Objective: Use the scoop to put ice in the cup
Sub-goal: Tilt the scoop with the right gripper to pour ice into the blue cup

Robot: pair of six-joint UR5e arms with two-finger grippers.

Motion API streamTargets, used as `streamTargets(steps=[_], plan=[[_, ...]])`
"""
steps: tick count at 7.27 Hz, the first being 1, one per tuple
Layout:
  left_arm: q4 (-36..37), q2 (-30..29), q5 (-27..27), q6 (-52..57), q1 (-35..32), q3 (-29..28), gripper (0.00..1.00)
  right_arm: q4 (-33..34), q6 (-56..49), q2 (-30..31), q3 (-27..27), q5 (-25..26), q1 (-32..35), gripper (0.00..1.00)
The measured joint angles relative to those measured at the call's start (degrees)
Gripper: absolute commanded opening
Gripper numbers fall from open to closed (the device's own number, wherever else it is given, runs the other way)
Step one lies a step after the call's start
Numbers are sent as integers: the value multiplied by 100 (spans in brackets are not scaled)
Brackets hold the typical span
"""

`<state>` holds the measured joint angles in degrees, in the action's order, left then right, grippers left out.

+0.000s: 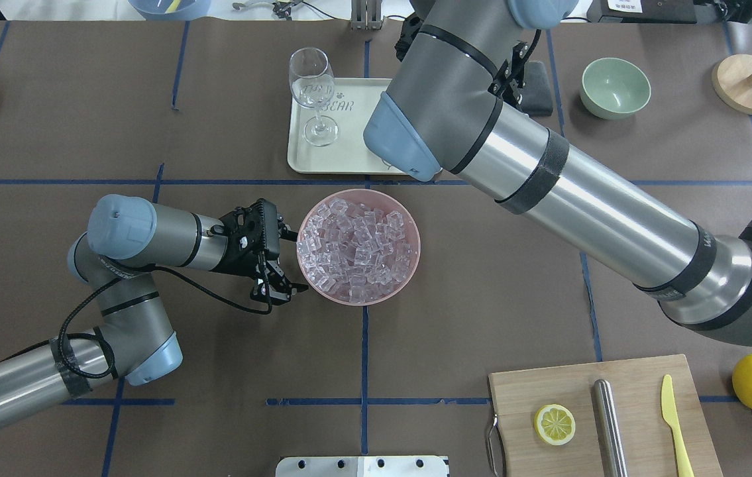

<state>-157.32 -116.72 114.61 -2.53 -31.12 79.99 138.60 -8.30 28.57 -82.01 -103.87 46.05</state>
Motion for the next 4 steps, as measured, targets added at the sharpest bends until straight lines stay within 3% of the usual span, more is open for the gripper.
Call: streamTargets(steps=[4], plan=[[0, -2, 0, -2, 0, 0, 100, -3, -28, 0, -12, -6, 7, 0]])
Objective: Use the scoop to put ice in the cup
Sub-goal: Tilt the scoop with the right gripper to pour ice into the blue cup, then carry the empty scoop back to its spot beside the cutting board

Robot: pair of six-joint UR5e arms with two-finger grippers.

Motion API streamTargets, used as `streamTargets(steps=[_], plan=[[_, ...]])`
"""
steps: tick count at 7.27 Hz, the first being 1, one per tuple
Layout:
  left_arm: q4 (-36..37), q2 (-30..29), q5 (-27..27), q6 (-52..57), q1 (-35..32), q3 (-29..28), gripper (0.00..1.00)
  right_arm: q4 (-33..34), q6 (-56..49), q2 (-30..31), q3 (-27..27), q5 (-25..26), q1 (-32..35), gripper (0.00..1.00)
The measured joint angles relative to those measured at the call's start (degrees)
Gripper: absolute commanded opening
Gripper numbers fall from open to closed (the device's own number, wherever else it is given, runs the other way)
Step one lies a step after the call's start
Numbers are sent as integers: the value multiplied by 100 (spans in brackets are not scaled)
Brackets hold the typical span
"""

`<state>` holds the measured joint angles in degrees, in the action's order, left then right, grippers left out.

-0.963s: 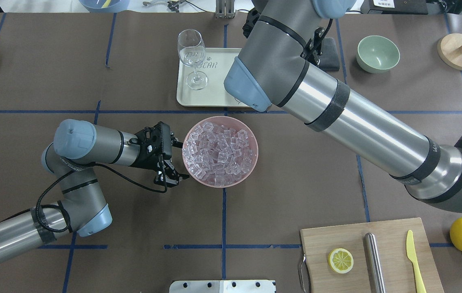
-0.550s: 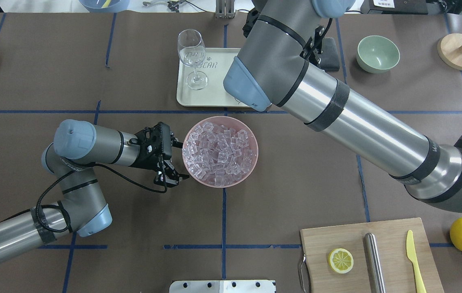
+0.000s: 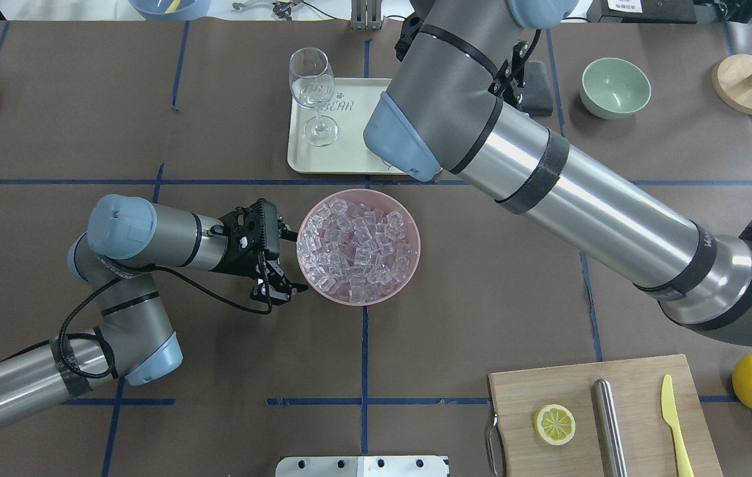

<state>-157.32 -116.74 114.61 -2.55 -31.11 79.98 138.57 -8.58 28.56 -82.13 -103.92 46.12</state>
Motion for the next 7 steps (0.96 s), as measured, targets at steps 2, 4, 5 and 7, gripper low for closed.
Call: streamTargets(steps=[2, 4, 5, 7], plan=[[-7, -5, 0, 0, 0, 0, 100, -5, 148, 15, -58, -205, 70, 0], [-24, -1, 0, 0, -5, 0, 100, 0, 509, 183, -264, -832, 446, 0], [-26, 1, 0, 0, -8, 0, 100, -4, 666, 446, -595, -1154, 668, 0], [-29, 2, 0, 0, -8, 0, 100, -8, 1220, 1151, -1461, -1728, 1082, 0]])
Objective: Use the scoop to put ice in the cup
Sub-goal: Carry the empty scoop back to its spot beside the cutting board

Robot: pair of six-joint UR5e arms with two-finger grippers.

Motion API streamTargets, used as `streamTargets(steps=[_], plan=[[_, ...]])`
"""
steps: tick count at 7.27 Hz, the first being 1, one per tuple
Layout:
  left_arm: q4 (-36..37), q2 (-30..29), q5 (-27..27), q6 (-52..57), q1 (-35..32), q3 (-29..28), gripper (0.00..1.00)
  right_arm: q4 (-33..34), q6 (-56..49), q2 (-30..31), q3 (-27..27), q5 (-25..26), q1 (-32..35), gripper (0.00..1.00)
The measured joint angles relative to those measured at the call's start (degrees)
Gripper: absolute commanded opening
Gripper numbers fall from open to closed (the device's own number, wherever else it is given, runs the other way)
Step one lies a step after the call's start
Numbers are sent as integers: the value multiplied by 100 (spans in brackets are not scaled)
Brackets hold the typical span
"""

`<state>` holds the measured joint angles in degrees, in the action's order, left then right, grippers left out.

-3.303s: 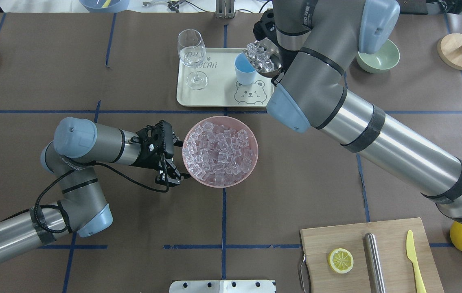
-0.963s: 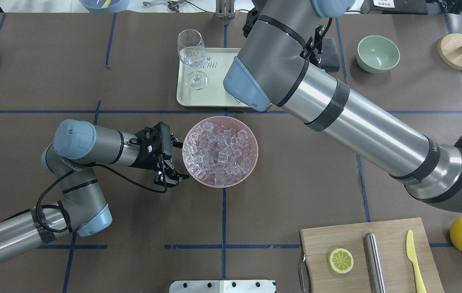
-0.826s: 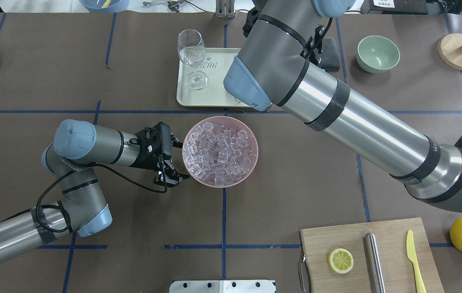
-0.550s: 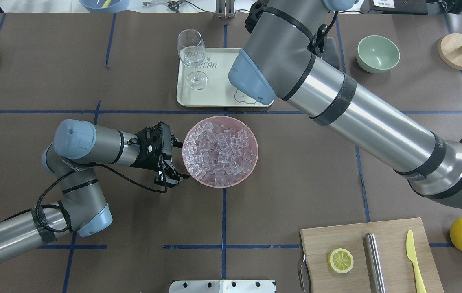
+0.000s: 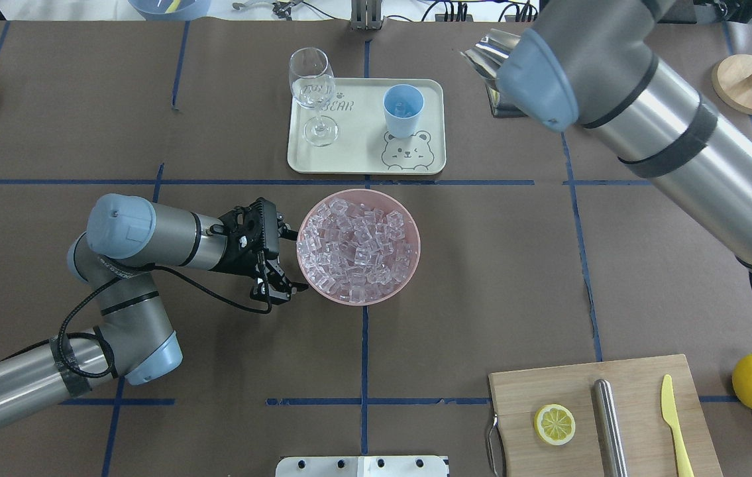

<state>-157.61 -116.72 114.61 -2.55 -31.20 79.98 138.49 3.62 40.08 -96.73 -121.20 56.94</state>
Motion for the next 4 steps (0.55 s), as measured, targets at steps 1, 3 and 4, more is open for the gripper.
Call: streamTargets(steps=[1, 3, 4], plan=[[-4, 2, 0, 2, -1, 0, 100, -7, 350, 304, -336, -233, 143, 0], [-6, 7, 0, 6, 0, 0, 100, -36, 933, 1002, -998, -438, 292, 0], [-7, 8, 0, 3, 0, 0, 100, -49, 1223, 1408, -1366, -490, 310, 0]])
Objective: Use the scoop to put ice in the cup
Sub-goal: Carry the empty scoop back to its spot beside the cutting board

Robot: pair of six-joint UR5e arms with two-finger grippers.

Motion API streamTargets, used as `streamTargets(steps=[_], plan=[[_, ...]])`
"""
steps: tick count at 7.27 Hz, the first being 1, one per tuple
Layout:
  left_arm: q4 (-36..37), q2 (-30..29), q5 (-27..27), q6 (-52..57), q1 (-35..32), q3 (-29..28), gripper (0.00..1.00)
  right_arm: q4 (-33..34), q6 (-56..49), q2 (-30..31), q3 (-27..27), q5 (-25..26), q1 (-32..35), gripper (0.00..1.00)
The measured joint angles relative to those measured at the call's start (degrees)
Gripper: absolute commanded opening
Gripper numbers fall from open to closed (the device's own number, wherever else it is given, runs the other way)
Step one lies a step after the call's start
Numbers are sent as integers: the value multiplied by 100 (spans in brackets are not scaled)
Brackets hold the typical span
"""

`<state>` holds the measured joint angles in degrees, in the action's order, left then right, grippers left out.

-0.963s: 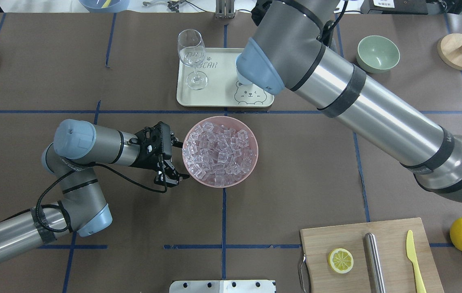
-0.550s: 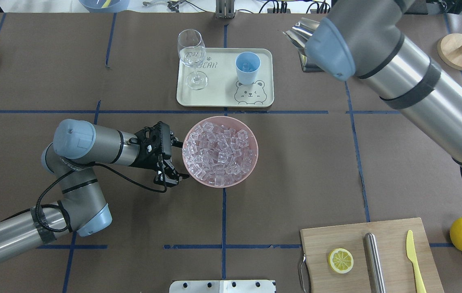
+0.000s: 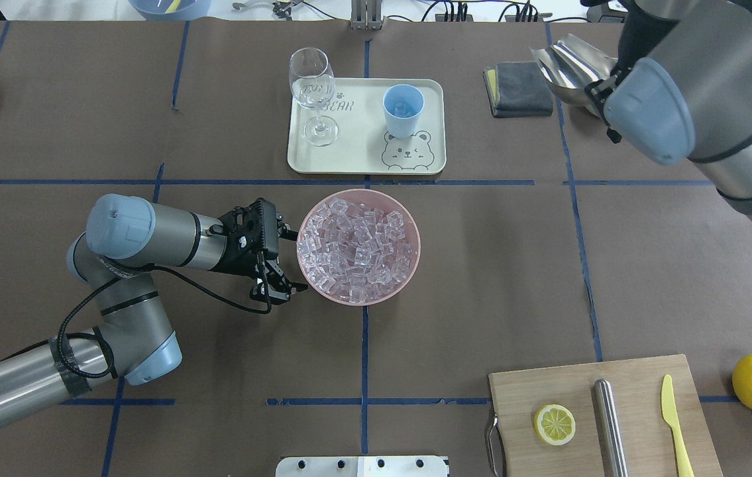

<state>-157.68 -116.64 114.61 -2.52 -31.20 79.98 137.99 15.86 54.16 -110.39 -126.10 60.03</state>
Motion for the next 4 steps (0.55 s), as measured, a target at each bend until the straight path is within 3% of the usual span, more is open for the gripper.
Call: streamTargets(steps=[2, 3, 4], plan=[[0, -1, 0, -2, 5, 0, 100, -148, 471, 817, -630, -122, -39, 0], [0, -7, 0, -3, 8, 0, 100, -603, 839, 1364, -857, -166, -141, 0], [-2, -14, 0, -3, 8, 0, 100, -1497, 1416, 1994, -961, -172, -341, 0]])
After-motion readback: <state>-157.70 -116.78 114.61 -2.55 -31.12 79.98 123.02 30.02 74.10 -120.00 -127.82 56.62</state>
